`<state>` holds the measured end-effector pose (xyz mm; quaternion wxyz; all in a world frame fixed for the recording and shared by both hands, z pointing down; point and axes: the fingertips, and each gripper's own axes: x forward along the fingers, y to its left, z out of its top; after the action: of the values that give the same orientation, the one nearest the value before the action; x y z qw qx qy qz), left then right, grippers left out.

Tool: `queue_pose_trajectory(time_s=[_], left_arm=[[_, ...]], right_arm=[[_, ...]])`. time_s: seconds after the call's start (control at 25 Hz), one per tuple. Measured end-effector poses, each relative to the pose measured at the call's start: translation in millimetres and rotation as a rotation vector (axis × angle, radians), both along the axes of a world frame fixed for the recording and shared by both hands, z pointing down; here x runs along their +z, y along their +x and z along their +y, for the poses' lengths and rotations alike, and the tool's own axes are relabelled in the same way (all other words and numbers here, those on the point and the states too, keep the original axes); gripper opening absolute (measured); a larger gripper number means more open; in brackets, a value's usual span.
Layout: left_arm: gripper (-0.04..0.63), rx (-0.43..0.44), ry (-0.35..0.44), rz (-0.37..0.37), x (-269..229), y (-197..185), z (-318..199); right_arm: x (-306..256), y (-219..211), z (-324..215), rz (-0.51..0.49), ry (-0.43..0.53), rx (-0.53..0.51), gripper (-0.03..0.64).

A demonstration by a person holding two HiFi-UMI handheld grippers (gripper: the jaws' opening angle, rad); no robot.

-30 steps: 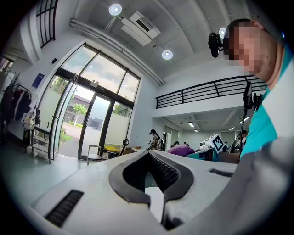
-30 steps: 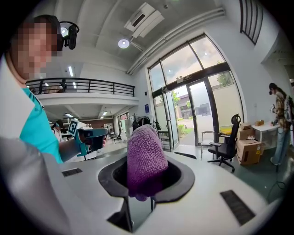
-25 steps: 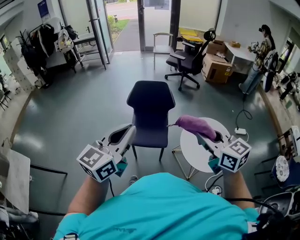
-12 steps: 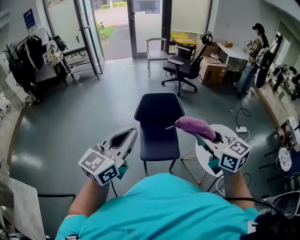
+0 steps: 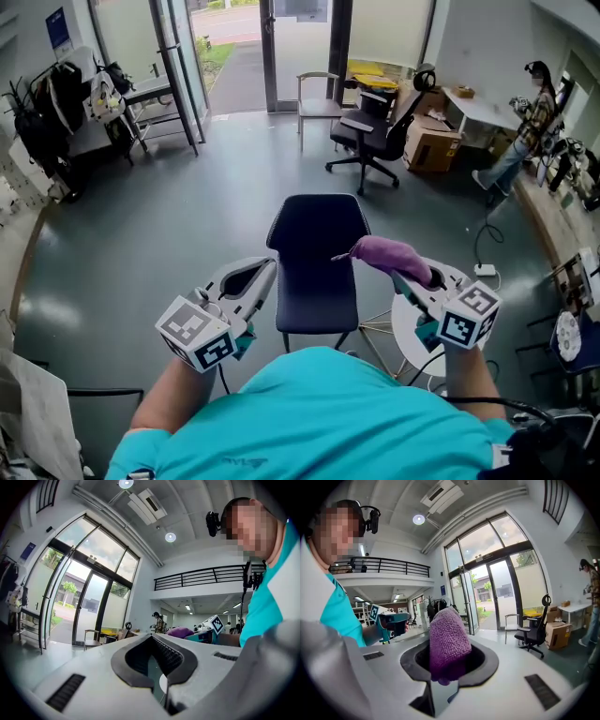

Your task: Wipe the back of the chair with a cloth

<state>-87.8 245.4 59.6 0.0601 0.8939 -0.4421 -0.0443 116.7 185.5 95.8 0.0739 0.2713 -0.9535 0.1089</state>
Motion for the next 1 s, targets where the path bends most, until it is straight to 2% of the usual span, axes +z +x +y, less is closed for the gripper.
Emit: queue_pose_trajectory(time_s=[0.4, 0.56, 0.64, 0.76, 1.0], left_arm=[[-0.009, -0.110, -0.002, -0.043, 1.5, 107.0, -120.8], [-0.009, -0.122, -0.015, -0.072, 7.1, 130.1, -148.4], [-0.009, -0.126, -0.024, -0.095, 11.5, 130.8, -159.0], [-0.009, -0.123, -0.043, -0.091, 19.8, 117.8, -173.8], [-0.009, -0.050, -0.039, -0.089, 37.5, 56.3, -202.6]], right_arm=[[3.9, 71.1, -145.7, -0.018, 0.036, -0.172, 0.087], [18.2, 80.8, -180.1, -0.030, 0.007, -0.206, 0.087], [25.9, 78.3, -191.0, -0.031, -0.008, -0.208, 0.087], [38.7, 67.2, -200.3, -0.026, -0.033, -0.200, 0.087], [61.7, 14.0, -220.5, 0.019, -0.062, -0.106, 0.087]])
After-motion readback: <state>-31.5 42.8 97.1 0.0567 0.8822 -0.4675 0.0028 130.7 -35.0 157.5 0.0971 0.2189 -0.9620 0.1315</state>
